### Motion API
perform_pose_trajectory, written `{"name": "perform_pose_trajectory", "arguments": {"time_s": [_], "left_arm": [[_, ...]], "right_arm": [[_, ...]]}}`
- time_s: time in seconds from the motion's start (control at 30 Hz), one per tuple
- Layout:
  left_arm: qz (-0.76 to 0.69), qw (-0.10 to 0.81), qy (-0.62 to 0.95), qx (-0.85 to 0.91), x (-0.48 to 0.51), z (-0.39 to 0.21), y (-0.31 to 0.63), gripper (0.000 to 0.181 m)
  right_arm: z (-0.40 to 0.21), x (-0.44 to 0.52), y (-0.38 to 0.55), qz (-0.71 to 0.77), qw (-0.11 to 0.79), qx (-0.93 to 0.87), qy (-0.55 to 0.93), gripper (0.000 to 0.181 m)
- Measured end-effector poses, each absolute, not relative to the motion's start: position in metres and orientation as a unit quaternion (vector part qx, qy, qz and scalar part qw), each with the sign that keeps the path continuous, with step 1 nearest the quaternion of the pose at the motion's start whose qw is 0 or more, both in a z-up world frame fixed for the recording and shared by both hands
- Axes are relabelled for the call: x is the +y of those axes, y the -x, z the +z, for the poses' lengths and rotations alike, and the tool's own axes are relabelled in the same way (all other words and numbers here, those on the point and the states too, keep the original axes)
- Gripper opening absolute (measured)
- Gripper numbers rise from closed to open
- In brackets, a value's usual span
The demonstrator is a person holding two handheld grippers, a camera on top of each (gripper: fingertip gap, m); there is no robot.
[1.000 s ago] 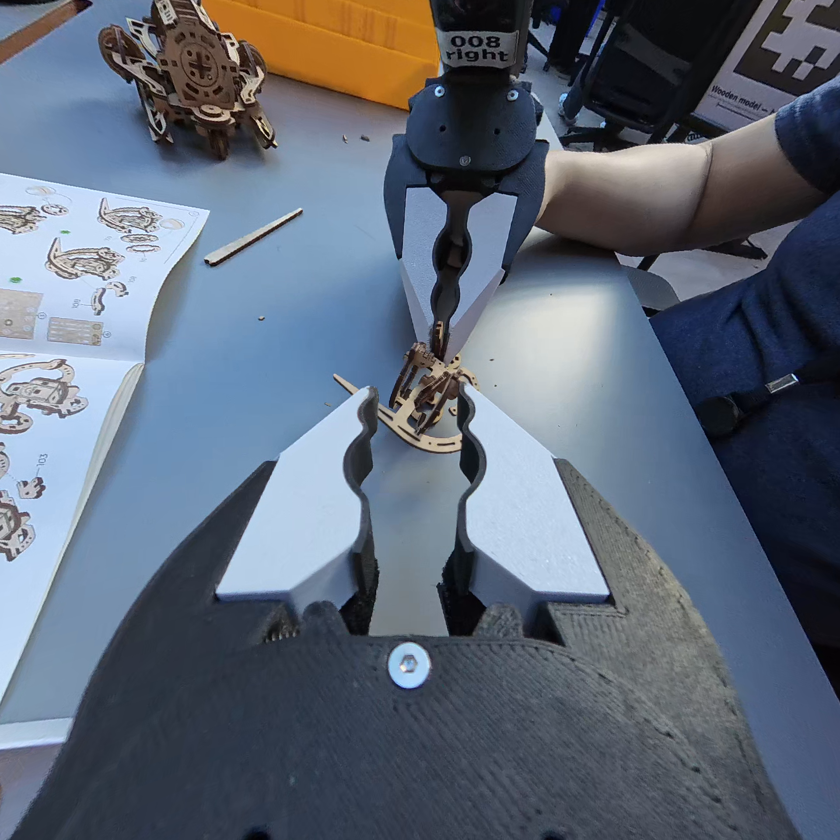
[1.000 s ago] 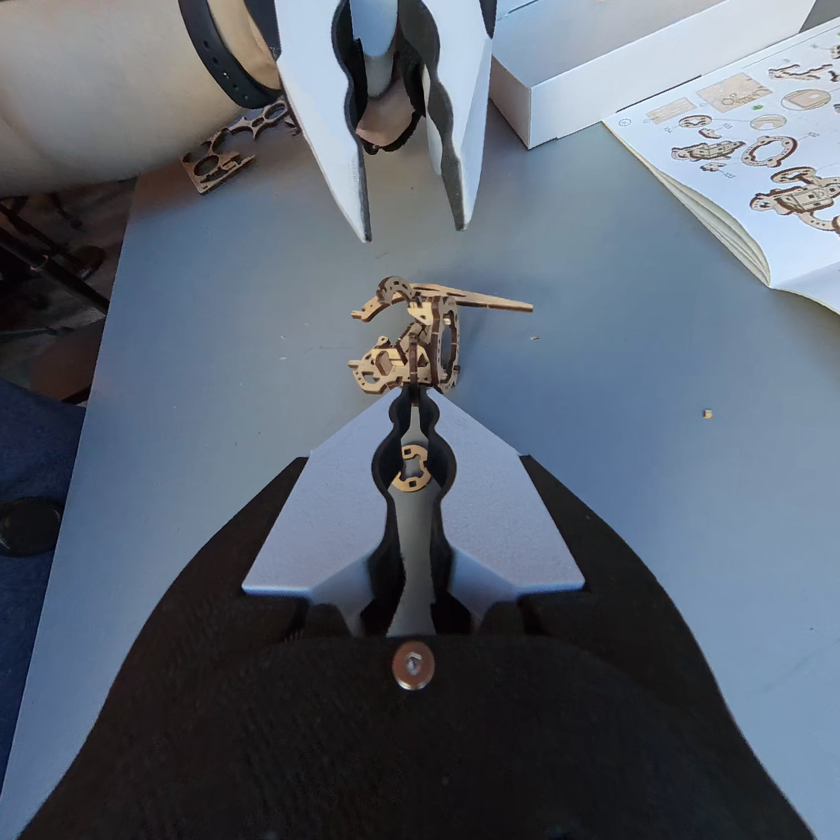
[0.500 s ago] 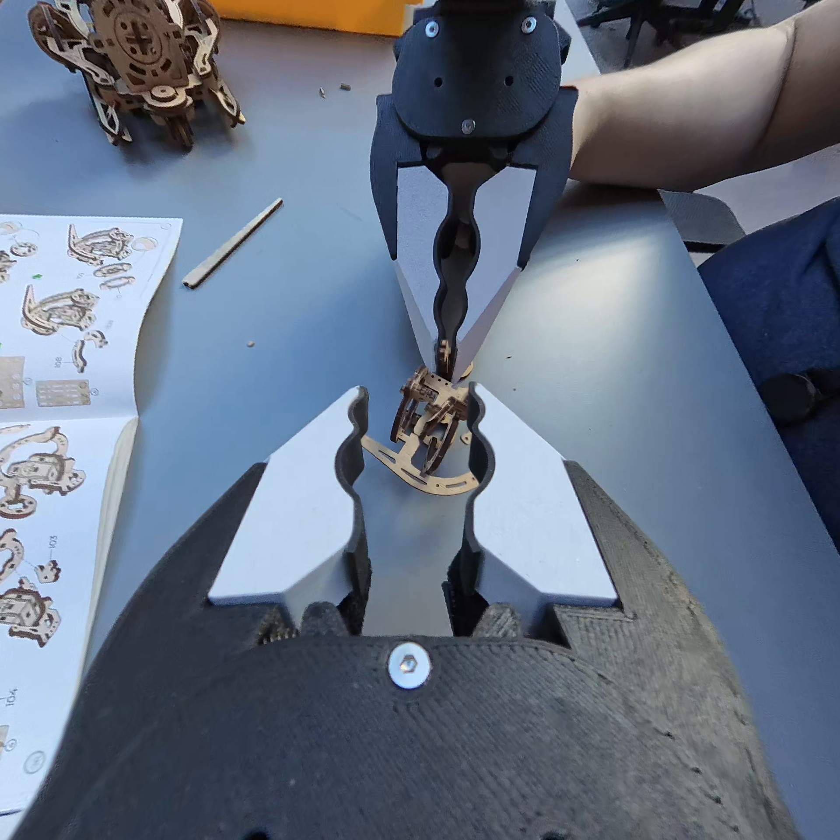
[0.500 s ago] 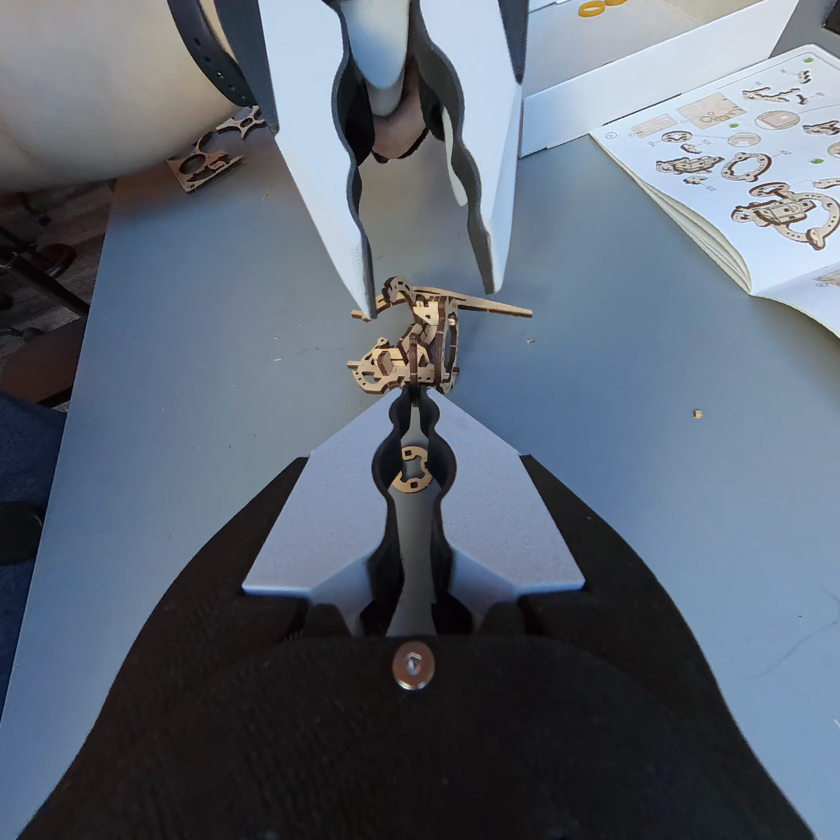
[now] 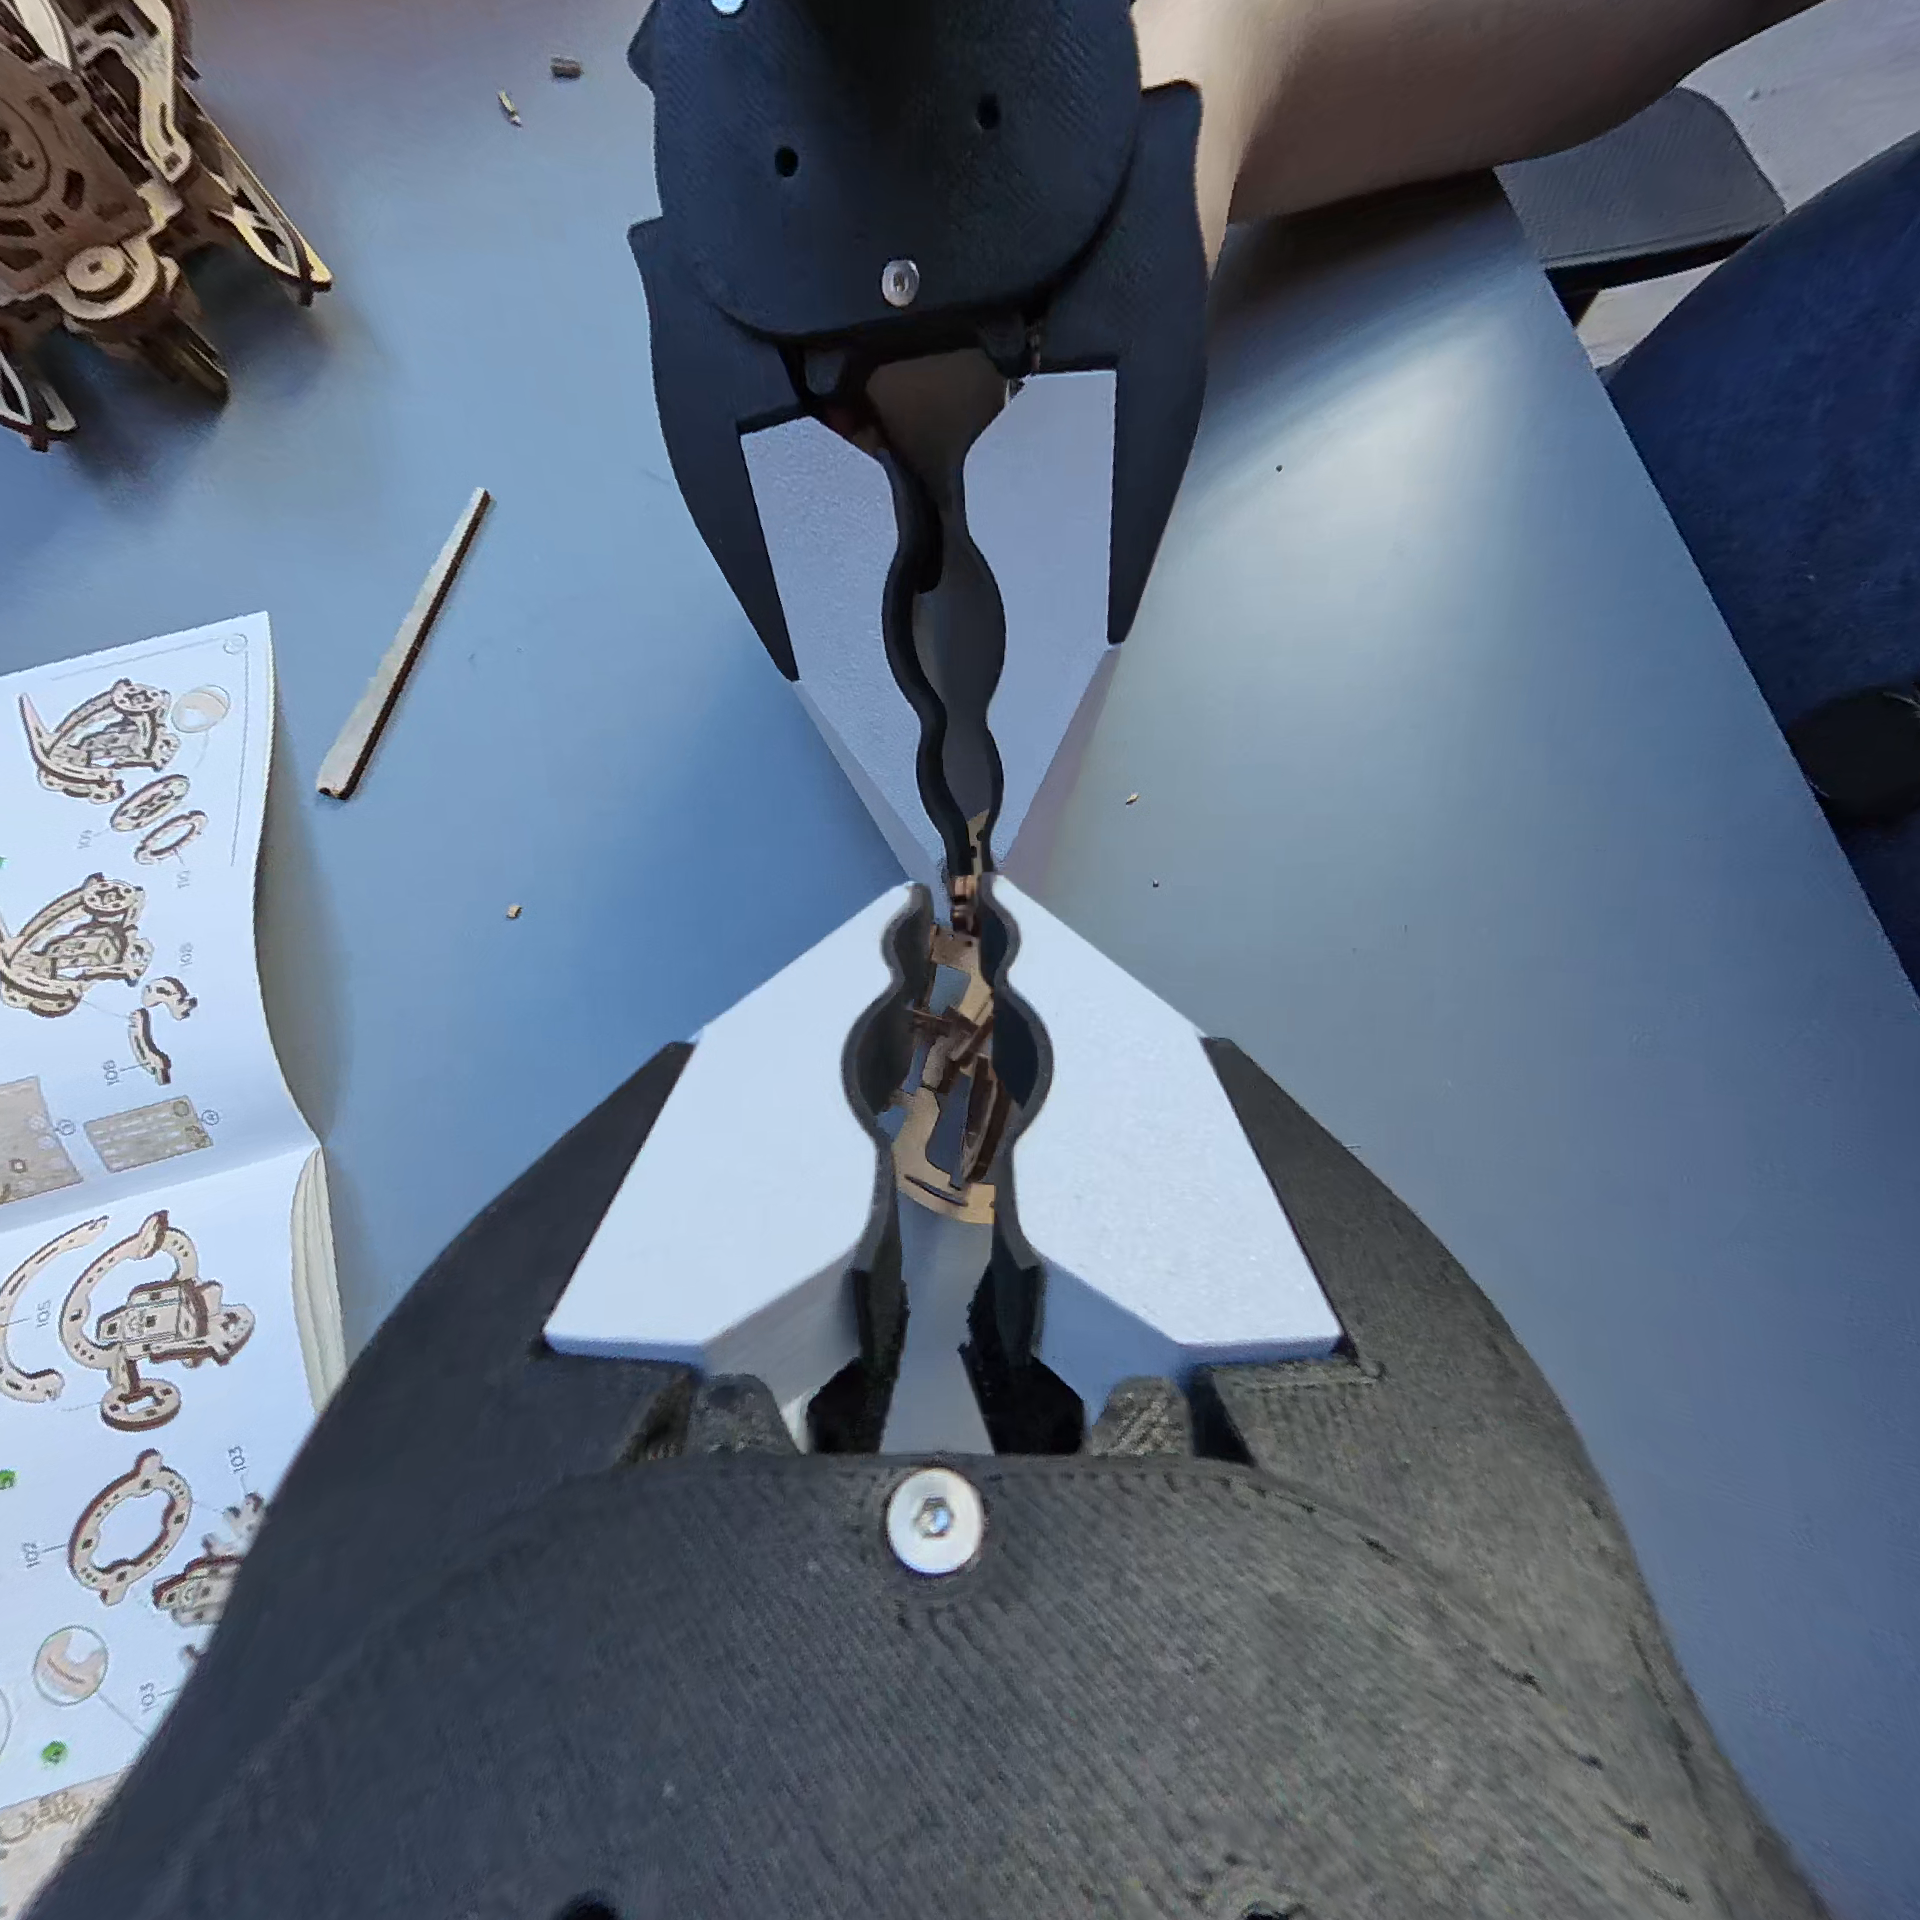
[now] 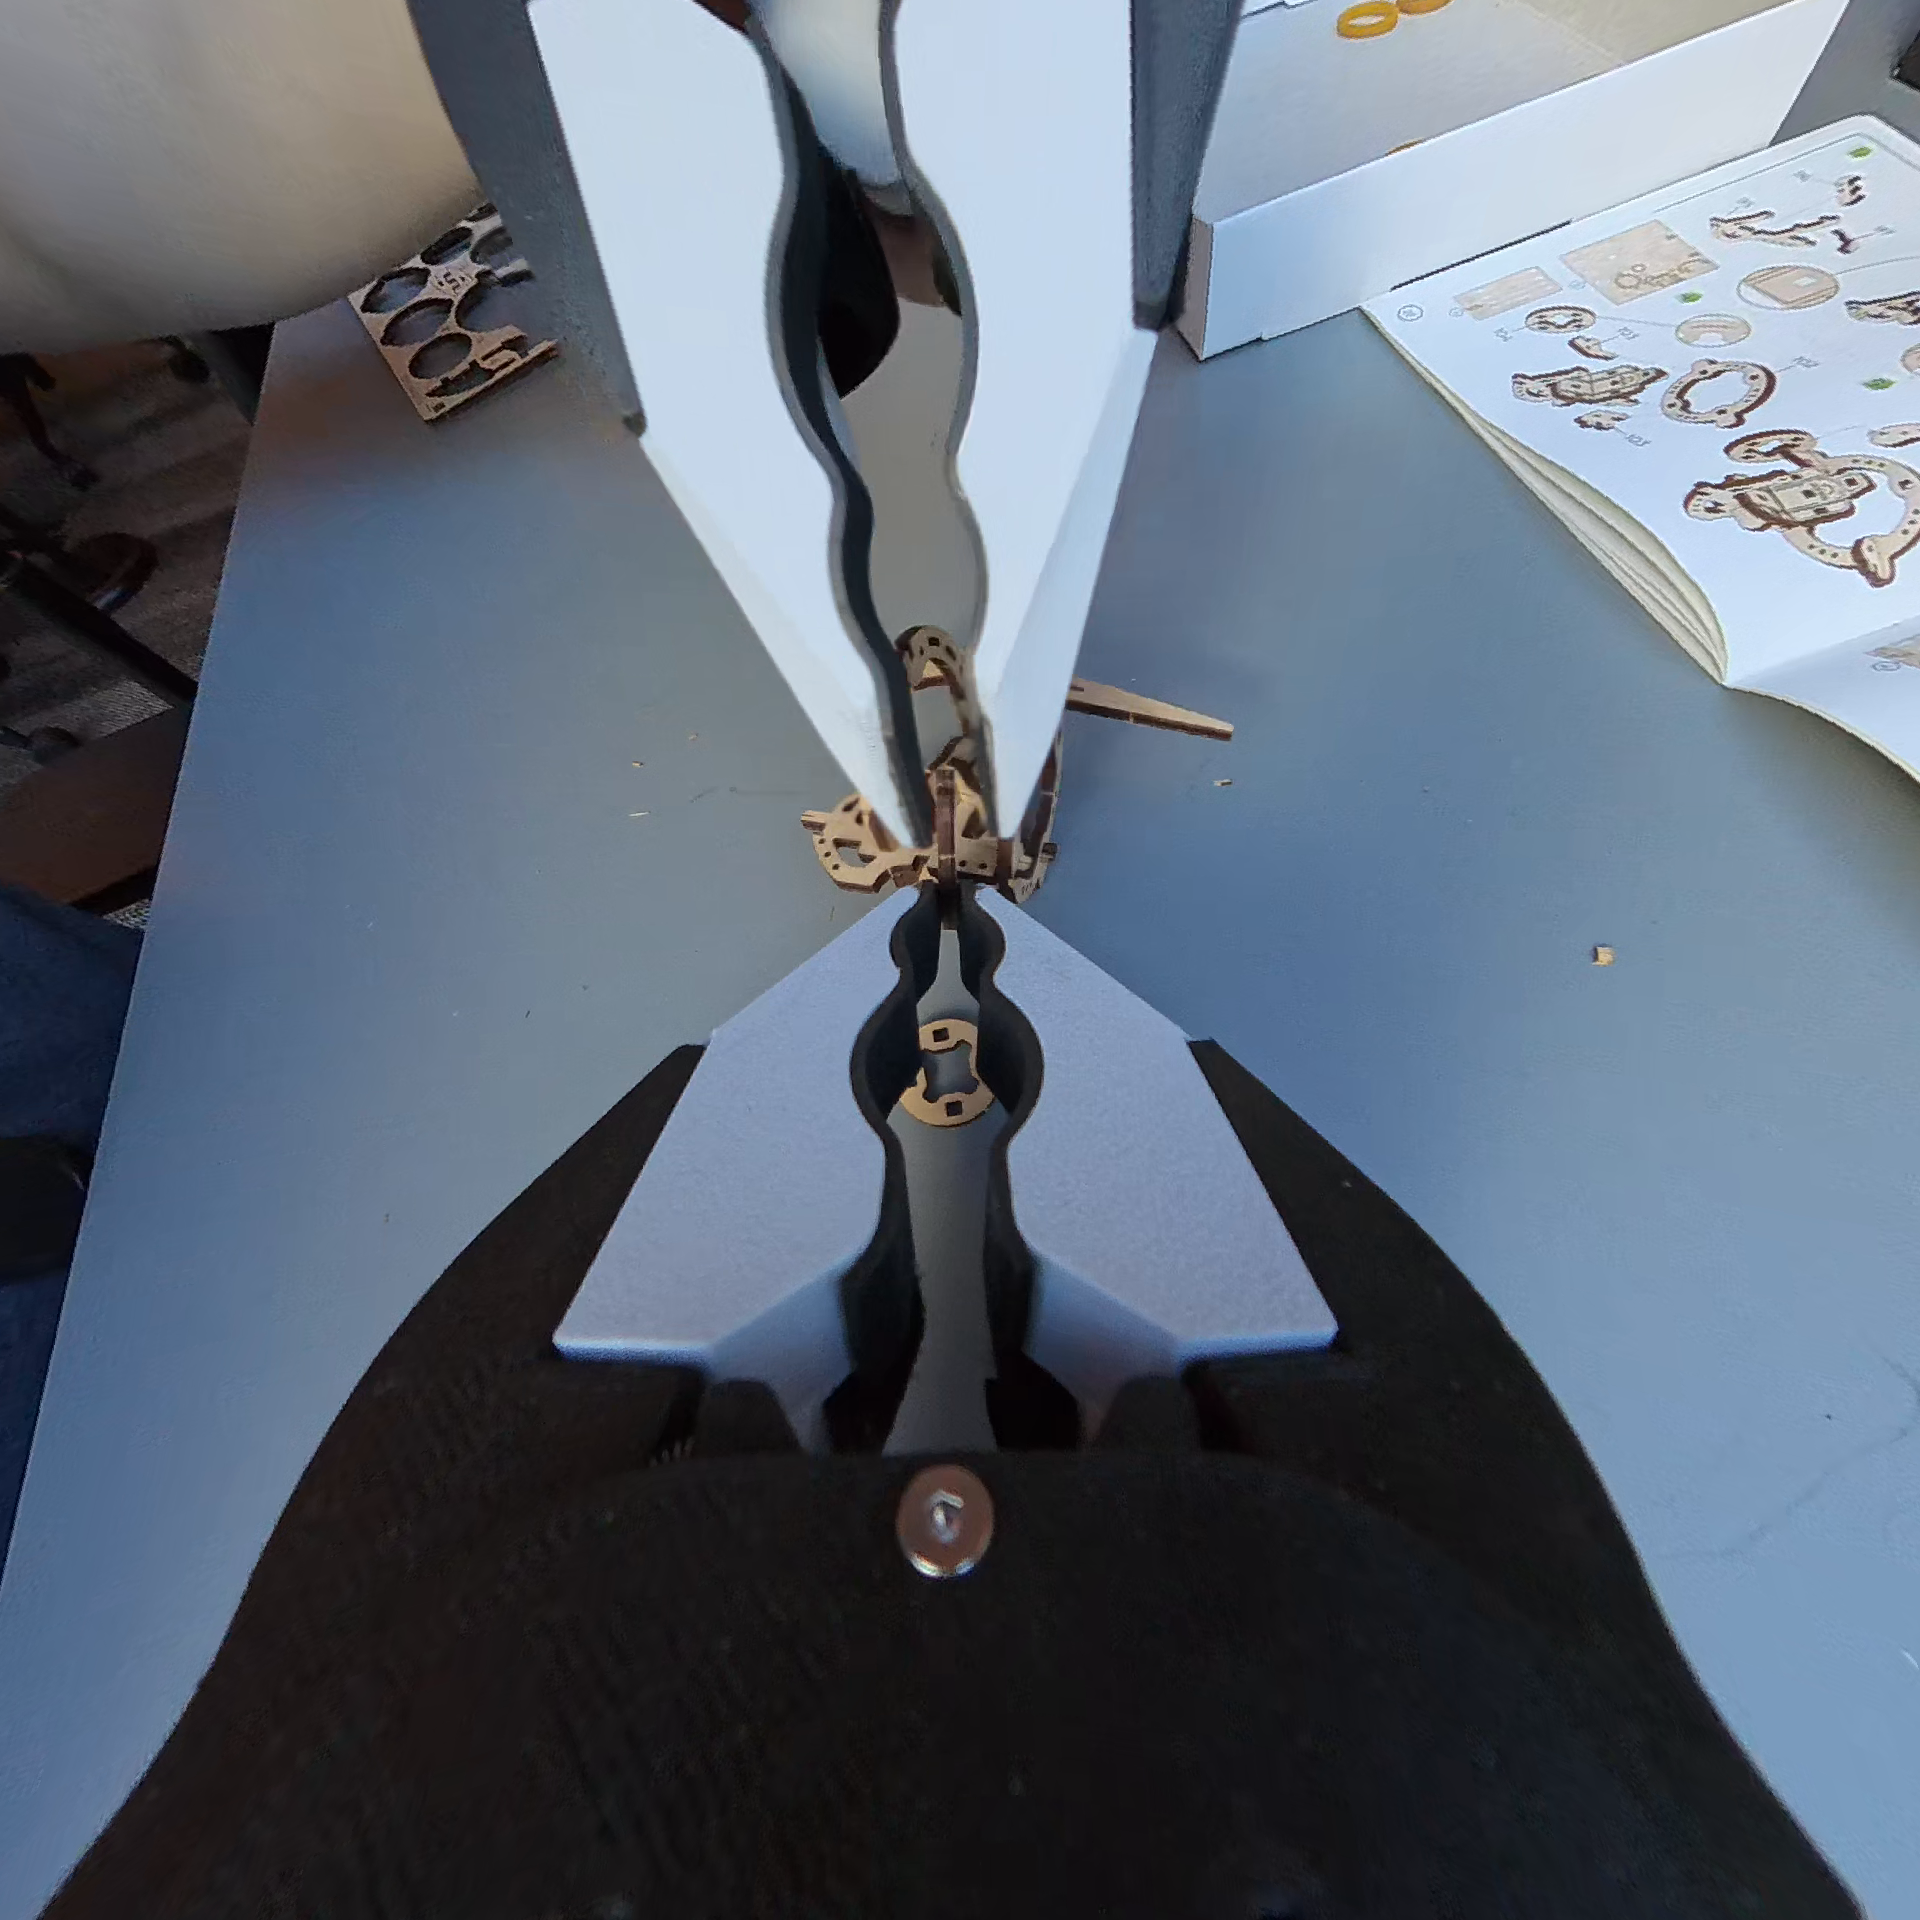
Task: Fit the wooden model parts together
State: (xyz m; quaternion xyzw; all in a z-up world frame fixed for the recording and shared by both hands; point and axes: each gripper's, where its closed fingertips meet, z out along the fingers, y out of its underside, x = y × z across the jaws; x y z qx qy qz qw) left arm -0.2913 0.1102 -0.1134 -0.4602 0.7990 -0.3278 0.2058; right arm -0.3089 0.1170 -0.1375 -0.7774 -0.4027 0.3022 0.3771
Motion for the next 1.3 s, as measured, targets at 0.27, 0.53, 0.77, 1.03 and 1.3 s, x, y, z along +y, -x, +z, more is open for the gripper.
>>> {"name": "perform_pose_trajectory", "arguments": {"time_s": [0.27, 0.53, 0.77, 1.03, 1.3], "left_arm": [[-0.341, 0.192, 0.455, 0.800, 0.107, -0.114, 0.294, 0.001], [-0.360, 0.200, 0.452, 0.791, 0.108, -0.111, 0.299, 0.000], [-0.362, 0.206, 0.448, 0.791, 0.107, -0.110, 0.300, 0.001], [-0.375, 0.205, 0.451, 0.783, 0.108, -0.109, 0.300, 0.001], [-0.371, 0.261, 0.452, 0.767, 0.122, -0.093, 0.310, 0.054]], "right_arm": [[-0.135, 0.114, 0.306, 0.316, 0.374, -0.393, 0.778, 0.010], [-0.130, 0.115, 0.301, 0.307, 0.396, -0.363, 0.786, 0.006], [-0.134, 0.115, 0.310, 0.299, 0.393, -0.367, 0.788, 0.006], [-0.132, 0.116, 0.312, 0.306, 0.399, -0.359, 0.786, 0.001], [-0.130, 0.116, 0.310, 0.301, 0.403, -0.358, 0.786, 0.001]]}}
